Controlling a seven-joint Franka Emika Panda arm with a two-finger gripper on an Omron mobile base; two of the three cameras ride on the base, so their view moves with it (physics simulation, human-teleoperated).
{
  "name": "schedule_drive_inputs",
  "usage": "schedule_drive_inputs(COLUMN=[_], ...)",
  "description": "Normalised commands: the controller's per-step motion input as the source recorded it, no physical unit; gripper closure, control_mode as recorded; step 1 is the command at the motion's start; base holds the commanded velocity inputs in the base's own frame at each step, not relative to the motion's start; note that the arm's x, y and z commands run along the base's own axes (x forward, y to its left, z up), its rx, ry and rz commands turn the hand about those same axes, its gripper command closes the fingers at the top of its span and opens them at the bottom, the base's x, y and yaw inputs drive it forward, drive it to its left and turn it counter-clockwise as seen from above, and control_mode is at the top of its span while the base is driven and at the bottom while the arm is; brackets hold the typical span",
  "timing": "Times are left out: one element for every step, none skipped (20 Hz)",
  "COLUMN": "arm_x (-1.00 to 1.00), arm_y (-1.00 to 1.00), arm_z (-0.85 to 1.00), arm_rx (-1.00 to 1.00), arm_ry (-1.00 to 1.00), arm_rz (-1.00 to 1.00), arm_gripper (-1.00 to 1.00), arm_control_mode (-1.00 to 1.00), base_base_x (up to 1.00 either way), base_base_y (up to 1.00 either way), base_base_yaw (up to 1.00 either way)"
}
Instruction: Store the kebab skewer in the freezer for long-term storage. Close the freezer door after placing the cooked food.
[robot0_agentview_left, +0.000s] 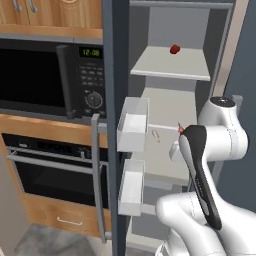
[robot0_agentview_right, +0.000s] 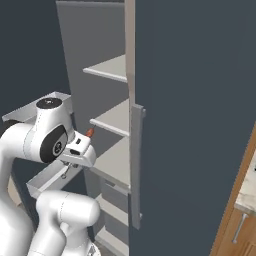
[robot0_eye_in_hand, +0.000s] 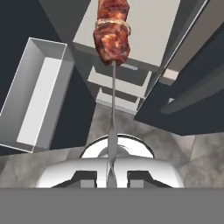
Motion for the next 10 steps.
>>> schedule_drive_inputs(arm_x=[0.00, 0.00, 0.00, 0.00, 0.00, 0.00, 0.00, 0.00, 0.00, 0.00], arm_y=[0.00, 0.00, 0.00, 0.00, 0.00, 0.00, 0.00, 0.00, 0.00, 0.00], arm_z=[0.00, 0.00, 0.00, 0.00, 0.00, 0.00, 0.00, 0.00, 0.00, 0.00], arm_rx=[0.00, 0.00, 0.00, 0.00, 0.00, 0.00, 0.00, 0.00, 0.00, 0.00], arm_ry=[0.00, 0.00, 0.00, 0.00, 0.00, 0.00, 0.00, 0.00, 0.00, 0.00], arm_rz=[0.00, 0.00, 0.00, 0.00, 0.00, 0.00, 0.00, 0.00, 0.00, 0.00], arm_gripper=[1.00, 1.00, 1.00, 1.00, 1.00, 1.00, 1.00, 1.00, 1.00, 1.00], arm_control_mode=[1.00, 1.00, 1.00, 1.00, 1.00, 1.00, 1.00, 1.00, 1.00, 1.00], base_base_x=[0.41, 0.39, 0.36, 0.36, 0.39, 0.40, 0.44, 0.44, 0.45, 0.44], base_base_y=[0.00, 0.00, 0.00, 0.00, 0.00, 0.00, 0.00, 0.00, 0.00, 0.00], base_base_yaw=[0.00, 0.00, 0.00, 0.00, 0.00, 0.00, 0.00, 0.00, 0.00, 0.00])
